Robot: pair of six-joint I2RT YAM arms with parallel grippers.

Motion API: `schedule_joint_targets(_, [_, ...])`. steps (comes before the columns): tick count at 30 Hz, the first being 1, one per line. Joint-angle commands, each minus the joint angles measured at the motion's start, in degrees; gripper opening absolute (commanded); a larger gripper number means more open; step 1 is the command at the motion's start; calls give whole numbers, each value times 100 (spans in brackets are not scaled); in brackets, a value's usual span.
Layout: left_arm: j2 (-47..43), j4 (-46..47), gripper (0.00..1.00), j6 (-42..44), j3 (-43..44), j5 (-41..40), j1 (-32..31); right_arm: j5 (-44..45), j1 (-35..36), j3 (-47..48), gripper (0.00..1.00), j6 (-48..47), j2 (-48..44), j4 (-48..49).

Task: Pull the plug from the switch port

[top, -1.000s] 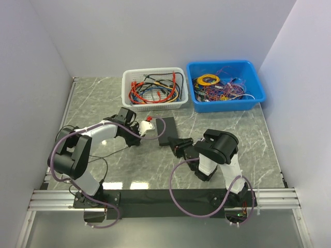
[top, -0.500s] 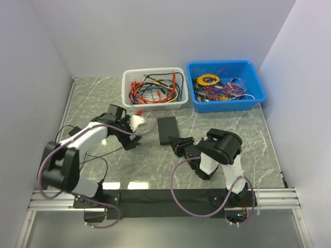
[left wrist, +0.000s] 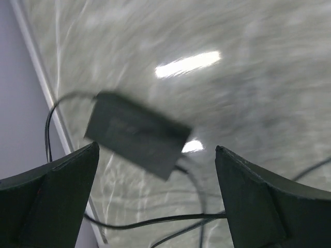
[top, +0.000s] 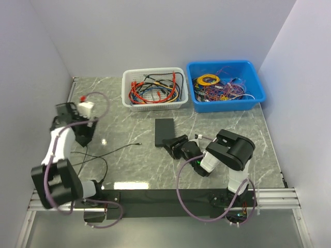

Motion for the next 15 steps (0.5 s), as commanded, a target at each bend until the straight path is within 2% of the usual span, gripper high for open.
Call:
schedule_joint_targets(1, [552, -315, 99, -130, 551, 468, 1121, -347, 33, -149, 58, -581, -232, -2195])
schedule_joint_targets(3, [877, -325, 99, -803, 807, 847, 1432, -181, 42, -35, 59, -827, -470, -2670])
schedule_joint_targets(4, [940, -290, 99, -930, 816, 952, 1625, -119, 42, 53, 60, -932, -706, -3264])
schedule_joint_targets(7, [643, 174, 99, -1360, 448, 1244, 1784, 338, 138, 430, 62, -1380, -1032, -4311])
schedule_joint_targets(11, [-17, 1413, 99, -2343, 69, 148, 1785, 1120, 341, 861, 67, -1855, -1578, -5351])
schedule_joint_targets(12, [-148, 1746, 99, -2851, 121, -543, 1785, 1234, 402, 897, 67, -1908, -1639, -5510])
schedule_joint_targets(14, [-150, 1671, 99, -3127, 479, -970, 1794, 1463, 446, 976, 69, -2014, -1745, -5774])
schedule_joint_targets(15, [-71, 1497, 99, -3572, 595, -1206, 1794, 1516, 464, 994, 70, -2005, -1754, -5854])
